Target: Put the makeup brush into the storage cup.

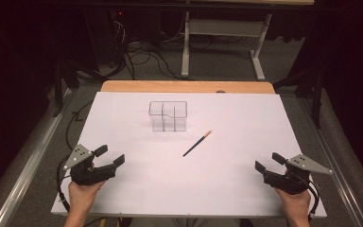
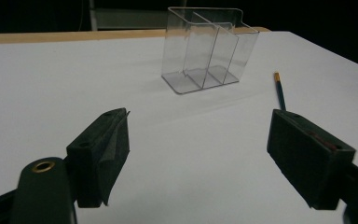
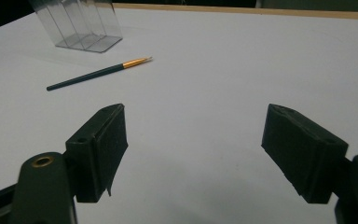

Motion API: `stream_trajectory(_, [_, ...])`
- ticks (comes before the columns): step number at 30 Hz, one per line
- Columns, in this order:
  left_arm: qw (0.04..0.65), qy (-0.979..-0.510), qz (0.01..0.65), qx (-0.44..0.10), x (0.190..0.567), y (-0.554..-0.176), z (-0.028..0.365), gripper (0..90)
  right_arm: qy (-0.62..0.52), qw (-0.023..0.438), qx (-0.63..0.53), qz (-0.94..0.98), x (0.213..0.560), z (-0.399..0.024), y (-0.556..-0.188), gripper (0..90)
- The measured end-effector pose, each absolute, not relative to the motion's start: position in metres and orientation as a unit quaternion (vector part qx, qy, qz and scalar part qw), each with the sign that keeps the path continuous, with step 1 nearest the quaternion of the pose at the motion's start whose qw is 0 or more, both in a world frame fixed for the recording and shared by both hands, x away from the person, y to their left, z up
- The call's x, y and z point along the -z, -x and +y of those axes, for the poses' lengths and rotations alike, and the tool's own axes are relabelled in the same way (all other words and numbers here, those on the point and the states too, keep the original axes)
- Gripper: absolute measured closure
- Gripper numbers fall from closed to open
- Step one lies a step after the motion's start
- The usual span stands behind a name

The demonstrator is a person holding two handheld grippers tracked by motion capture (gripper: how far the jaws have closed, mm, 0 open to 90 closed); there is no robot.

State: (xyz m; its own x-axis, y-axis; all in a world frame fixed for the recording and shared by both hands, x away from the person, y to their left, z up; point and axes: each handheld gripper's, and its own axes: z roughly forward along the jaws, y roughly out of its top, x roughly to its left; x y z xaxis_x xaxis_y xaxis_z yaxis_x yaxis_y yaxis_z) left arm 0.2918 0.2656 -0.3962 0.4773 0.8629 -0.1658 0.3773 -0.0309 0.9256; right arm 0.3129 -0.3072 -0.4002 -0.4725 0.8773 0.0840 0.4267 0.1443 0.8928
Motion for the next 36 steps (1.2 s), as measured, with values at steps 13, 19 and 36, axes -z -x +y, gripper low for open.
stream_trajectory(13, [0.536,-0.679,0.448,-0.225,0.381,-0.294,0.266,20.7,-0.455,0.236,-0.473,0.717,0.400,-0.307,-0.312,24.1])
stream_trajectory(19, [0.542,-0.673,0.447,-0.230,0.376,-0.295,0.265,24.5,-0.456,0.238,-0.472,0.716,0.400,-0.307,-0.312,24.2])
stream_trajectory(36, [0.542,-0.692,0.423,-0.220,0.369,-0.307,0.244,22.4,-0.461,0.235,-0.473,0.713,0.401,-0.311,-0.313,24.4])
